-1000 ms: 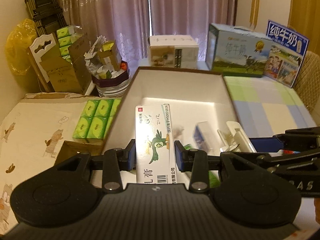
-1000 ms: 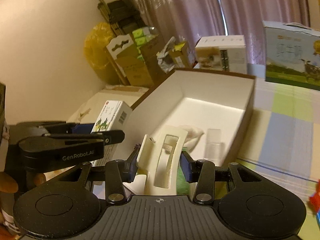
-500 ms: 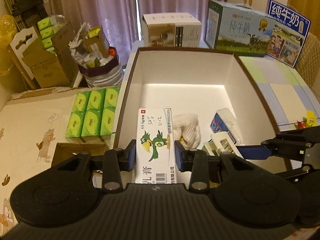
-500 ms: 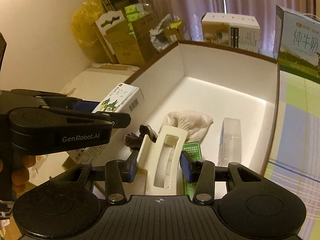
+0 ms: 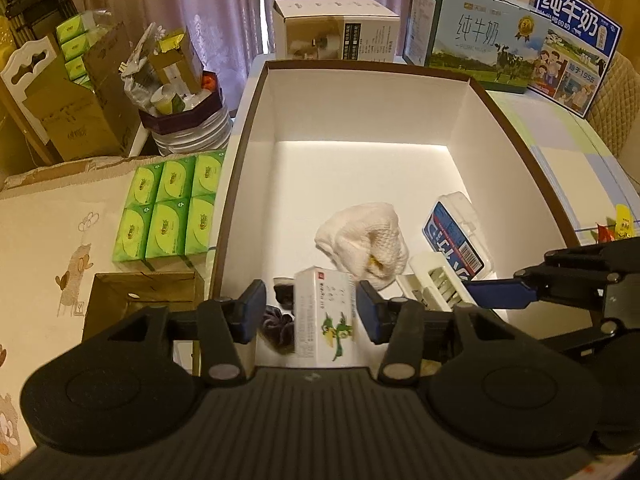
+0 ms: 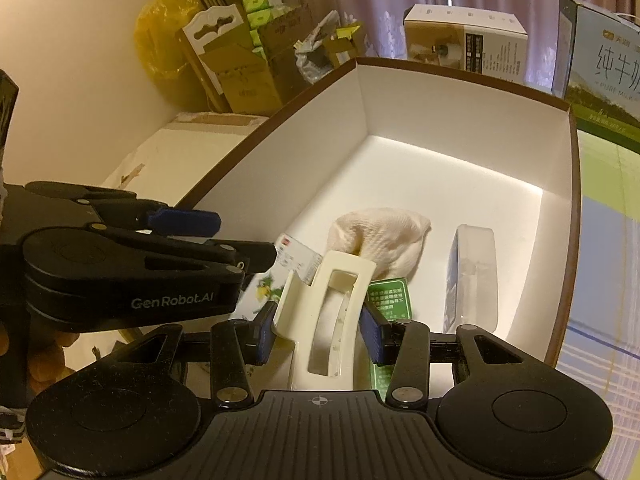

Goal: Organize objects
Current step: 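Carry the ointment box and clip into the open box and release both, then withdraw both tools from the box toward the remaining snacks and tube, then grasp the red snack packet with the left tool while the right tool grasps the white bottle, then carry the red packet and white bottle into the box and release both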

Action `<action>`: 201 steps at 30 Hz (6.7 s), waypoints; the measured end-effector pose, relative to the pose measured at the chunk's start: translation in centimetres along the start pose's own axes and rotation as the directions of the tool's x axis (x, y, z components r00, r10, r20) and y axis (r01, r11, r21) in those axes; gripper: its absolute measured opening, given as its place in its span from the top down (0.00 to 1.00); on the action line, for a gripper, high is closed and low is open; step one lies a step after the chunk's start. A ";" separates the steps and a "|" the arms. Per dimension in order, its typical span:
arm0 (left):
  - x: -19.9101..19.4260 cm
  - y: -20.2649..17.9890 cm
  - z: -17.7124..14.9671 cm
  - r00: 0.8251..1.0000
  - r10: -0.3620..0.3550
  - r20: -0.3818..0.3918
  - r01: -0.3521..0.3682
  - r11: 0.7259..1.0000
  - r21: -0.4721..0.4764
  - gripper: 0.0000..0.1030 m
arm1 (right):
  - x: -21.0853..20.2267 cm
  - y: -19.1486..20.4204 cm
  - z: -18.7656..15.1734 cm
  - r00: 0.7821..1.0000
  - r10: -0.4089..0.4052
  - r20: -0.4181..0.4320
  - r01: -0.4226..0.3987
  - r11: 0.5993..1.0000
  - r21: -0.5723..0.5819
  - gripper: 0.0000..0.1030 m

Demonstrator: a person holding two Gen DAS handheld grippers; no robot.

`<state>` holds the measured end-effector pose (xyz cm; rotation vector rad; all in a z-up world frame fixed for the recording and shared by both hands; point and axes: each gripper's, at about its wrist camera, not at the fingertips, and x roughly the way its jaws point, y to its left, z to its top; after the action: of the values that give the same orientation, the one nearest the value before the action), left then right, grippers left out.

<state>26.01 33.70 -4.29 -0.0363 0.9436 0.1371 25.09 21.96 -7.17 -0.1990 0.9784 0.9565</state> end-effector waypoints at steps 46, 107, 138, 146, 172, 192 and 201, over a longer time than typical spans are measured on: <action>-5.8 -2.1 -2.1 0.999 -0.009 0.039 0.011 0.999 -0.050 0.20 | -8.7 -1.8 -2.6 0.995 -0.024 0.092 0.019 0.999 0.047 0.45; -7.7 -28.3 -5.9 0.988 -0.143 -0.060 0.146 0.988 0.058 0.17 | -26.5 -21.2 -19.5 0.963 -0.265 0.052 0.234 0.915 0.328 0.35; -0.4 -33.5 -2.4 0.984 -0.168 -0.061 0.176 0.967 0.182 0.19 | -22.0 -30.4 -20.8 0.912 -0.410 0.011 0.376 0.847 0.376 0.69; 1.4 -34.9 -1.2 0.978 -0.196 -0.070 0.206 0.956 0.210 0.22 | -20.7 -31.3 -20.3 0.914 -0.406 0.004 0.380 0.858 0.346 0.77; 10.9 -39.1 3.4 0.967 -0.219 -0.130 0.250 0.915 0.317 0.59 | -21.7 -35.7 -19.7 0.895 -0.445 0.015 0.392 0.803 0.448 0.77; 5.9 -34.4 1.9 0.965 -0.246 -0.090 0.260 0.941 0.217 0.78 | -23.4 -32.7 -18.5 0.910 -0.408 0.074 0.344 0.842 0.416 0.77; -0.2 -30.9 1.1 0.966 -0.258 -0.003 0.256 0.956 0.143 0.78 | -25.2 -27.1 -16.1 0.940 -0.300 0.162 0.234 0.914 0.332 0.77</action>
<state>30.92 3.14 -4.38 -0.0262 0.9223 -0.1709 30.73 -17.87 -3.83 0.0320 0.8647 0.5492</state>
